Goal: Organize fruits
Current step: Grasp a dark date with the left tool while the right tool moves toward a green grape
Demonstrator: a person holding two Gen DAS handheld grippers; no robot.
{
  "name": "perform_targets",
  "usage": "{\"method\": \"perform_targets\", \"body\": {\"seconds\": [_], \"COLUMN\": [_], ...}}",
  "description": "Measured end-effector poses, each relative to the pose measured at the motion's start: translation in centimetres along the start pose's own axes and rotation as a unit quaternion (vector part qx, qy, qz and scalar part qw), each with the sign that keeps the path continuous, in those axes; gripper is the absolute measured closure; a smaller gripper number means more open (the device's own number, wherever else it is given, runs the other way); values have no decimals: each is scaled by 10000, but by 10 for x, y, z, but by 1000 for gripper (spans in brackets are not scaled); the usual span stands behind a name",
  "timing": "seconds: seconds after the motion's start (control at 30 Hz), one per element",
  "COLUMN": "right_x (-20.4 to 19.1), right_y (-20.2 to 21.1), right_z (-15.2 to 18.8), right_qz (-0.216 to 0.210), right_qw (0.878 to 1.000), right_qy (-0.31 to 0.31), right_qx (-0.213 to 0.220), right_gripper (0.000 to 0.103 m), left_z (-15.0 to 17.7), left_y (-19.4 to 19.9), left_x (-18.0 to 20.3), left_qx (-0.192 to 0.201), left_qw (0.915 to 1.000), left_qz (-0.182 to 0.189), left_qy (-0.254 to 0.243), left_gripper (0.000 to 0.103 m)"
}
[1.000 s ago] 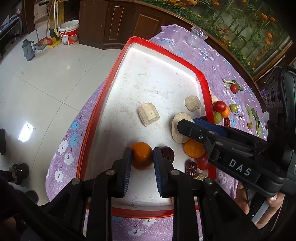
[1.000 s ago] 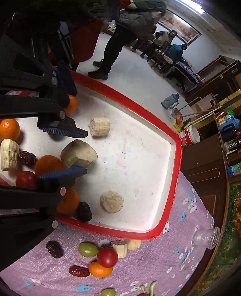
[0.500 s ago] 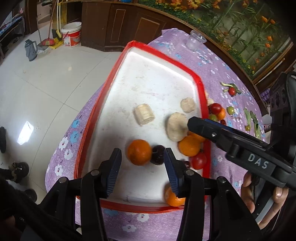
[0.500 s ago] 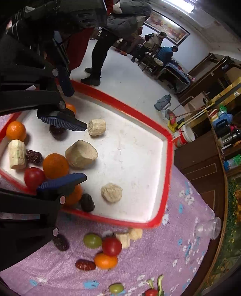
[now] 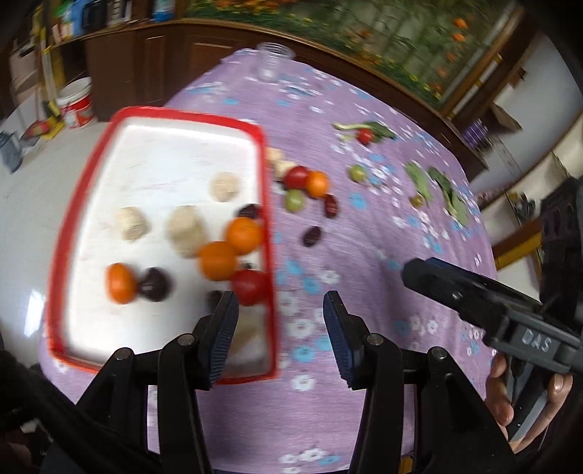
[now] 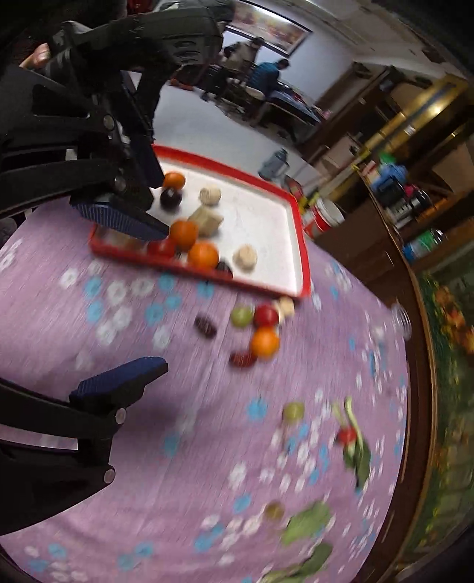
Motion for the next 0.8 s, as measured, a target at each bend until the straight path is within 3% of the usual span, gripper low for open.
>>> {"method": "perform_targets", "body": {"seconds": [0.33,0.8], "right_x": [69,134], "right_y": [73,82], "right_z": [16,-2], "right_qz": [314,571], "right_qw": [9981,9949], "right_qy": [-309,-609], "right_qx": [431,567], "right_gripper": [35,35], "left_z": [4,-7], "left_y": [-2,-40], "left_x": [66,89], "left_qx": [1,-196], "left_qw": [9977,9957], "left_qz": [-12,-227], "left_qy": [-678,-875], "left_gripper": [57,57]}}
Point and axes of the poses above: each gripper's, at about its wrist camera, not at the fingertips, and y roughly against the way its jaws point, x to its right, z to its underside, the point moved 8 cm from there along -y, roughly the way its jaws point, and after that the axes turned 15 degrees about -z, right-handed, at the moved point
